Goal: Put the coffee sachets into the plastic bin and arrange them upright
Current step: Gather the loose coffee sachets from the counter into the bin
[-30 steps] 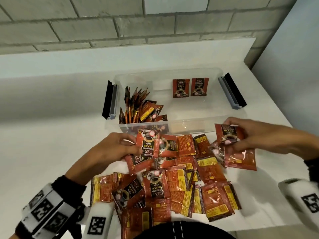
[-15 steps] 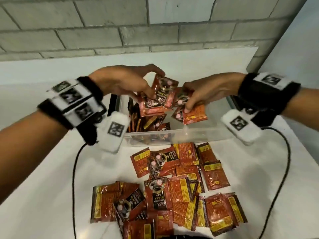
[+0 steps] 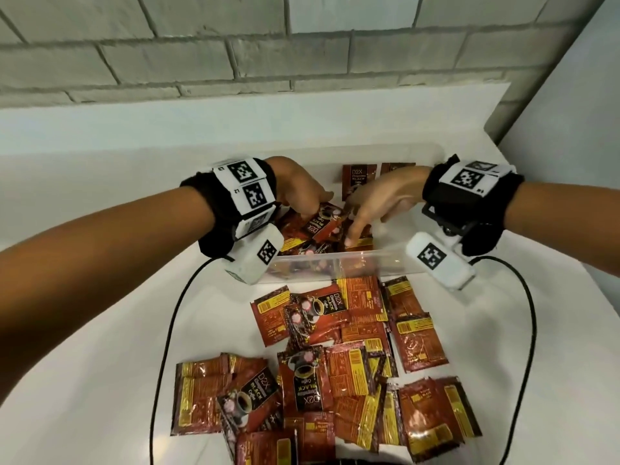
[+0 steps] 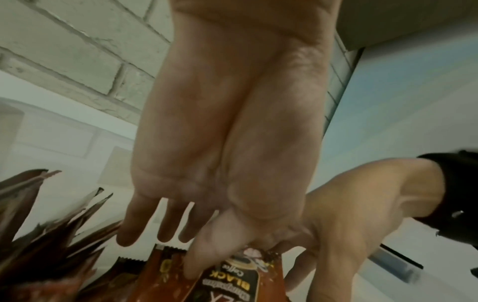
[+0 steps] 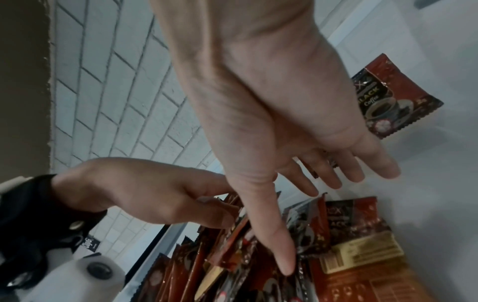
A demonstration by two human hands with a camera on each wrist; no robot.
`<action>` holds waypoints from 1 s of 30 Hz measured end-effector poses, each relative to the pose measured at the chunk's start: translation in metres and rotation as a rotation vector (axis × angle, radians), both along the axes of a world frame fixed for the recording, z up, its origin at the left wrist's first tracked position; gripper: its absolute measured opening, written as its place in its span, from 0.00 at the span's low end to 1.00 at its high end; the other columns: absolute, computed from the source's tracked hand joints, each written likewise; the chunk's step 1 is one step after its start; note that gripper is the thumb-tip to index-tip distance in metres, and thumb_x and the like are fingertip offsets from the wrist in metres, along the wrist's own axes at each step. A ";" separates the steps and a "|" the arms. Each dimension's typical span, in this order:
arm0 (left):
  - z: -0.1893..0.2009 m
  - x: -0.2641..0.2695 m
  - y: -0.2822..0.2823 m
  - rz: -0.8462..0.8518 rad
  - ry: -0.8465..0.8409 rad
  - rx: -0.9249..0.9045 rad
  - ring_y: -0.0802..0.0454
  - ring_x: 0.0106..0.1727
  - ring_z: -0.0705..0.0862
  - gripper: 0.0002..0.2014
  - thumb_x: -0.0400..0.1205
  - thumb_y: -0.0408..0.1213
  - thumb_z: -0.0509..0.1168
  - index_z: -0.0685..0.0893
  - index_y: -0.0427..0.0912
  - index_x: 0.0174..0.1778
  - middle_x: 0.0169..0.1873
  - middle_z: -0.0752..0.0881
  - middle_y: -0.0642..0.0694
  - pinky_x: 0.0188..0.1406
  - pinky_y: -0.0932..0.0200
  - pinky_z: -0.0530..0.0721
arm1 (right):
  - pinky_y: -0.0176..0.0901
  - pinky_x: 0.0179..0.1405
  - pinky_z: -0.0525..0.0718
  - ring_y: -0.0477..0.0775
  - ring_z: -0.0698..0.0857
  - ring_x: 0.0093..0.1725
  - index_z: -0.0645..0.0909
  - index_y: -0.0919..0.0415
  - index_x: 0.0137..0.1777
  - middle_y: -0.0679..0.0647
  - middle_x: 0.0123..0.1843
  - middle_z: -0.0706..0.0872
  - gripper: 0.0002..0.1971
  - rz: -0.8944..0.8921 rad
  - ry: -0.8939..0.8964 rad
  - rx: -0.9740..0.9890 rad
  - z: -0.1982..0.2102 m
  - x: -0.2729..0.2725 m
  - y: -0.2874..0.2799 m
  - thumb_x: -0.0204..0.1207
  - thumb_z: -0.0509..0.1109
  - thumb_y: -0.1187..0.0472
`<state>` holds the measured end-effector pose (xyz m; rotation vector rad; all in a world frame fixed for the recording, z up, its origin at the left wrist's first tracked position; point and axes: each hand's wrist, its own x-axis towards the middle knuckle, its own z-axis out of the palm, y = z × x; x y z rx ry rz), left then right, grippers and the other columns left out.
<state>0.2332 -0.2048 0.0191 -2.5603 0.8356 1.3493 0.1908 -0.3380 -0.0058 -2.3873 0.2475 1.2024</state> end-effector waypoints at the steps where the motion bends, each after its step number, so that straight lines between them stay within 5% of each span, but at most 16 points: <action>1: 0.001 -0.001 -0.001 -0.016 -0.014 0.003 0.41 0.79 0.61 0.37 0.84 0.26 0.57 0.42 0.41 0.84 0.82 0.56 0.39 0.62 0.56 0.72 | 0.56 0.79 0.64 0.59 0.60 0.82 0.53 0.63 0.82 0.59 0.83 0.59 0.44 0.017 -0.018 0.000 0.001 0.000 0.000 0.73 0.75 0.57; 4: 0.013 -0.002 0.002 -0.009 -0.039 -0.044 0.43 0.82 0.54 0.39 0.84 0.27 0.58 0.41 0.45 0.84 0.83 0.50 0.42 0.73 0.52 0.66 | 0.53 0.77 0.69 0.59 0.63 0.80 0.57 0.62 0.82 0.57 0.82 0.62 0.39 0.087 -0.095 -0.012 0.010 0.001 -0.003 0.75 0.73 0.55; 9: 0.050 -0.018 0.015 -0.066 -0.146 -0.132 0.49 0.84 0.50 0.33 0.83 0.25 0.49 0.51 0.52 0.84 0.84 0.51 0.49 0.80 0.50 0.53 | 0.37 0.54 0.79 0.48 0.81 0.60 0.76 0.54 0.67 0.47 0.61 0.82 0.20 0.094 -0.275 0.110 0.052 -0.023 -0.022 0.76 0.72 0.53; 13: 0.078 -0.049 0.031 -0.151 -0.155 -0.248 0.55 0.80 0.60 0.25 0.88 0.39 0.54 0.59 0.59 0.81 0.79 0.62 0.58 0.73 0.57 0.59 | 0.40 0.52 0.85 0.47 0.87 0.50 0.81 0.50 0.59 0.49 0.49 0.88 0.12 0.025 -0.326 0.281 0.078 -0.077 -0.036 0.77 0.71 0.58; 17: 0.077 -0.091 0.053 -0.213 -0.017 -0.363 0.67 0.58 0.75 0.19 0.84 0.51 0.57 0.71 0.61 0.72 0.55 0.74 0.69 0.58 0.65 0.71 | 0.39 0.49 0.84 0.47 0.87 0.50 0.80 0.49 0.58 0.47 0.51 0.87 0.11 0.054 -0.232 0.200 0.052 -0.126 -0.045 0.77 0.70 0.56; 20: 0.047 -0.112 0.072 -0.255 0.029 -0.289 0.65 0.57 0.79 0.17 0.85 0.52 0.54 0.76 0.55 0.68 0.60 0.79 0.62 0.58 0.65 0.77 | 0.36 0.54 0.80 0.43 0.83 0.56 0.75 0.50 0.64 0.45 0.62 0.82 0.21 0.122 -0.239 0.012 0.015 -0.154 -0.046 0.74 0.69 0.44; 23: 0.007 -0.126 0.090 -0.167 0.005 -0.188 0.57 0.63 0.77 0.20 0.86 0.51 0.52 0.72 0.49 0.72 0.66 0.76 0.51 0.62 0.61 0.76 | 0.36 0.61 0.74 0.46 0.73 0.65 0.62 0.50 0.76 0.48 0.73 0.70 0.37 0.060 -0.275 -0.026 -0.017 -0.177 -0.042 0.71 0.73 0.42; 27: -0.039 -0.136 0.104 0.073 -0.120 -0.032 0.39 0.79 0.59 0.35 0.83 0.61 0.49 0.58 0.42 0.80 0.79 0.60 0.37 0.74 0.44 0.66 | 0.46 0.73 0.65 0.48 0.57 0.74 0.45 0.45 0.82 0.43 0.79 0.56 0.54 0.127 -0.384 0.015 -0.047 -0.188 -0.037 0.65 0.79 0.43; 30: -0.057 -0.143 0.099 0.268 -0.182 -0.050 0.35 0.82 0.46 0.45 0.79 0.68 0.47 0.49 0.36 0.83 0.82 0.44 0.36 0.78 0.39 0.57 | 0.49 0.74 0.64 0.51 0.54 0.73 0.38 0.45 0.83 0.44 0.76 0.54 0.61 0.155 -0.413 -0.035 -0.059 -0.184 -0.036 0.61 0.81 0.41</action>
